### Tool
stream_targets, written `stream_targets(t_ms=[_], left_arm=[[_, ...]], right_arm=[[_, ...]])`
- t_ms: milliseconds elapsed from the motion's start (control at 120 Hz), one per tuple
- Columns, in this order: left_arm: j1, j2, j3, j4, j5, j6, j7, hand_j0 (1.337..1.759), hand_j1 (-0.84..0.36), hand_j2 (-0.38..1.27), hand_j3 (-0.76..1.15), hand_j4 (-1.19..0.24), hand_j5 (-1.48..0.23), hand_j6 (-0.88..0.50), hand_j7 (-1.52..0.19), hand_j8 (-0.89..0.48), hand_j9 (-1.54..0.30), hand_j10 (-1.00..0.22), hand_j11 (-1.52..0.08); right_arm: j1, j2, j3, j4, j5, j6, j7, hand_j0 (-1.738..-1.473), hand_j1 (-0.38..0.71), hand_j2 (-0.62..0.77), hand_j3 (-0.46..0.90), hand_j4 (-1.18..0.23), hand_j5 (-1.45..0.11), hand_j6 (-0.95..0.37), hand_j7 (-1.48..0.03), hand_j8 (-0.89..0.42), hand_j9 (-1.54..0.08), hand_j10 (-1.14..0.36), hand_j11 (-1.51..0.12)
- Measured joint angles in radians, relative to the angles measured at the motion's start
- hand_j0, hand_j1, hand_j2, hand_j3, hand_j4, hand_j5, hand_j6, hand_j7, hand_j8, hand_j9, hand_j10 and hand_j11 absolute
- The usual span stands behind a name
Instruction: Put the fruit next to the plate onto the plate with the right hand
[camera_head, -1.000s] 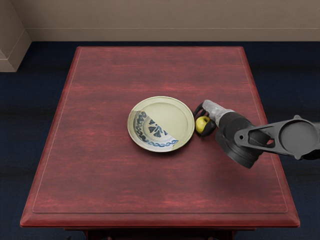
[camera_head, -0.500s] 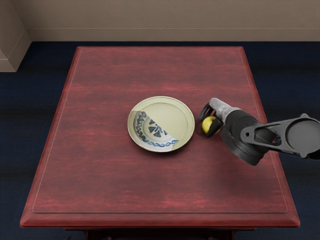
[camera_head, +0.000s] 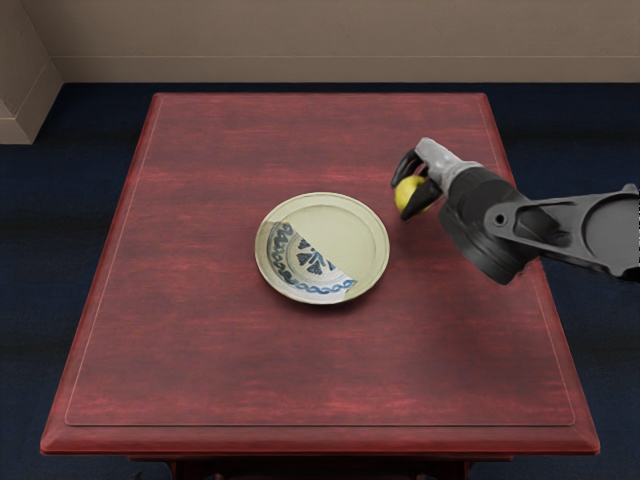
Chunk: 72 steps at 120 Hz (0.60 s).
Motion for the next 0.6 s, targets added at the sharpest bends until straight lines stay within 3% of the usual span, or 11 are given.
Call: stream_targets(t_ms=[75, 258, 325, 367, 425, 467, 600], left_arm=[[0.000, 0.000, 0.000, 0.000, 0.000, 0.000, 0.000, 1.658, 0.34, 0.00, 0.00, -0.01, -0.01, -0.01, -0.01, -0.01, -0.01, -0.01, -0.01], [0.000, 0.000, 0.000, 0.000, 0.000, 0.000, 0.000, 1.658, 0.34, 0.00, 0.00, -0.01, -0.01, -0.01, -0.01, -0.01, -0.01, -0.01, -0.01], [0.000, 0.000, 0.000, 0.000, 0.000, 0.000, 0.000, 1.658, 0.34, 0.00, 0.00, -0.01, -0.01, -0.01, -0.01, -0.01, -0.01, -0.01, -0.01], [0.000, 0.000, 0.000, 0.000, 0.000, 0.000, 0.000, 1.658, 0.34, 0.00, 0.00, -0.01, -0.01, -0.01, -0.01, -0.01, -0.01, -0.01, -0.01], [0.000, 0.000, 0.000, 0.000, 0.000, 0.000, 0.000, 1.658, 0.34, 0.00, 0.00, -0.01, -0.01, -0.01, -0.01, -0.01, -0.01, -0.01, -0.01], [0.000, 0.000, 0.000, 0.000, 0.000, 0.000, 0.000, 1.658, 0.34, 0.00, 0.00, -0.01, -0.01, -0.01, -0.01, -0.01, -0.01, -0.01, -0.01], [0.000, 0.000, 0.000, 0.000, 0.000, 0.000, 0.000, 1.658, 0.34, 0.00, 0.00, -0.01, -0.01, -0.01, -0.01, -0.01, -0.01, -0.01, -0.01]], right_arm=[[0.022, 0.038, 0.013, -0.025, 0.000, -0.001, 0.000, -1.649, 0.31, 0.35, 0.00, -0.83, -1.21, -0.40, -1.13, -0.27, -1.22, -0.42, -1.21], [0.043, 0.157, 0.023, -0.070, -0.003, 0.000, 0.000, -1.648, 0.22, 0.20, 0.00, -0.83, -1.22, -0.45, -1.13, -0.29, -1.22, -0.47, -1.23], [0.042, 0.201, 0.023, -0.070, -0.003, -0.001, 0.000, -1.650, 0.21, 0.21, 0.00, -0.83, -1.22, -0.47, -1.13, -0.33, -1.21, -0.50, -1.22], [0.041, 0.225, 0.023, -0.068, -0.003, 0.000, 0.000, -1.649, 0.14, 0.06, 0.00, -0.83, -1.22, -0.49, -1.13, -0.35, -1.22, -0.51, -1.23], [0.040, 0.247, 0.023, -0.064, -0.001, 0.000, 0.001, -1.651, 0.16, 0.21, 0.00, -0.82, -1.23, -0.49, -1.13, -0.35, -1.22, -0.52, -1.23], [0.038, 0.256, 0.023, -0.062, -0.002, -0.002, 0.001, -1.652, 0.14, 0.20, 0.00, -0.75, -1.11, -0.47, -1.02, -0.35, -1.10, -0.49, -1.11], [0.022, 0.270, 0.031, -0.061, -0.002, -0.005, 0.001, -1.655, -0.09, 0.11, 0.00, -0.39, -0.58, -0.25, -0.54, -0.19, -0.58, -0.26, -0.58]])
